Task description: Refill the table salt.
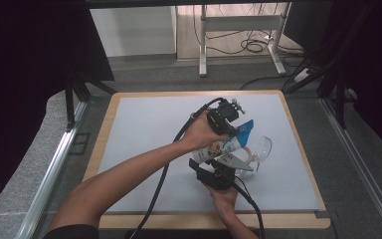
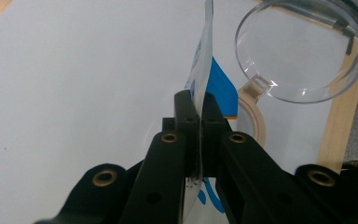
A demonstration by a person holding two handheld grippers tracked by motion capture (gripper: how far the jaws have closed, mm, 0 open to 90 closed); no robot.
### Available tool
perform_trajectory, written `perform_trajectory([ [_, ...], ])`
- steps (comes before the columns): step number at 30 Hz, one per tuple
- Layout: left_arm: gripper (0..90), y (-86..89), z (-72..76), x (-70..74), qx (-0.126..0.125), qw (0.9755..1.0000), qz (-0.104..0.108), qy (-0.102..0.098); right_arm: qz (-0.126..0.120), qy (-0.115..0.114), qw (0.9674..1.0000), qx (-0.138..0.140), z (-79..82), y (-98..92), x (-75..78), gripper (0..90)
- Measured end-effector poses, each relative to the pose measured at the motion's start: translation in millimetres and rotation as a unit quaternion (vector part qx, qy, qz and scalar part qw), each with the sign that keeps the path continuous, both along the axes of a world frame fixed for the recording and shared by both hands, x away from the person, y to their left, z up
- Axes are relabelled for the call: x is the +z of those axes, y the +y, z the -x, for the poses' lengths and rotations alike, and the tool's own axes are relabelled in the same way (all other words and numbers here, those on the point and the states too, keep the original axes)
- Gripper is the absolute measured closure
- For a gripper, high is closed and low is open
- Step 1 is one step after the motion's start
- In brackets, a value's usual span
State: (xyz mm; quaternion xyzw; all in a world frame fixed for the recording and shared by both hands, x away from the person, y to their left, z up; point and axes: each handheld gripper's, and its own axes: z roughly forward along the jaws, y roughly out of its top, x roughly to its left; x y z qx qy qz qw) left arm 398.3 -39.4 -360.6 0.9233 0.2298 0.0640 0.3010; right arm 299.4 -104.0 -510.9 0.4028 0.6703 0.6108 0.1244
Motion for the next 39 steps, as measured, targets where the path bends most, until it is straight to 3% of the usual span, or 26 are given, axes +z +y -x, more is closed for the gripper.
perform_trajectory([
  [9, 90.0, -7.7, 0.9, -1.4, -0.002, 0.9996, -0.028, -0.004, -0.016, 0.005, 0.9998, 0.007, -0.5, 2.3, 1.9, 47.1],
  [27, 90.0, -1.9, 0.0, -1.0, -0.004, 0.9998, -0.018, 0.001, -0.006, 0.003, 1.0, 0.0, -1.4, 2.5, -3.0, 47.1],
  [39, 90.0, -3.6, -0.5, 0.1, -0.015, 0.9996, -0.023, 0.004, -0.005, -0.002, 1.0, 0.001, 0.5, 3.8, -0.4, 47.3],
])
